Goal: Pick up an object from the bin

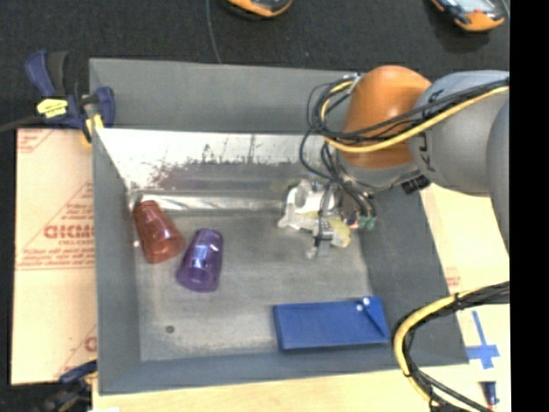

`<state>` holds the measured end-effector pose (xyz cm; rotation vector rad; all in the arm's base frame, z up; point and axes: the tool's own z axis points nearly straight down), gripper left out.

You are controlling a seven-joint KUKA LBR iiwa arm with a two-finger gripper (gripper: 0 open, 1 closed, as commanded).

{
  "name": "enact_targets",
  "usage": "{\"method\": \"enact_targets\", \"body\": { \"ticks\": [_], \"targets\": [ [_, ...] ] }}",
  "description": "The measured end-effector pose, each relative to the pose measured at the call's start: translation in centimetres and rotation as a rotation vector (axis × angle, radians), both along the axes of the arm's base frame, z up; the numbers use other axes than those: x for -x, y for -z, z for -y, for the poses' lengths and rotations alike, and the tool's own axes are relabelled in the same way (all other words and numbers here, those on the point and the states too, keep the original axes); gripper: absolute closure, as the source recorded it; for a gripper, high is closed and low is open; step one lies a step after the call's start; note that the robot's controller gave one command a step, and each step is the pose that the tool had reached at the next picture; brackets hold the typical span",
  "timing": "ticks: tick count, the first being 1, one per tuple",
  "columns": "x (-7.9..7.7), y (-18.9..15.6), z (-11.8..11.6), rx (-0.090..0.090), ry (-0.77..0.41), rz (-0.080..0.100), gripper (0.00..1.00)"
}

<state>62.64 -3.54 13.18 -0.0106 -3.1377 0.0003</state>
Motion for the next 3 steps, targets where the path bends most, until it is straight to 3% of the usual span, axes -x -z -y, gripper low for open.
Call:
{"method": "enact_targets", "body": {
  "ticks": [1,2,3],
  "targets": [
    [-0.2,-0.5,0.0,0.001,0.000,0.008,0.00],
    [-2.1,4.1,3.9,-0.002,0.197,0.015,0.00],
    [-2.3,6.2,3.9,0.007,0.261,-0.013,0.00]
  ]
}}
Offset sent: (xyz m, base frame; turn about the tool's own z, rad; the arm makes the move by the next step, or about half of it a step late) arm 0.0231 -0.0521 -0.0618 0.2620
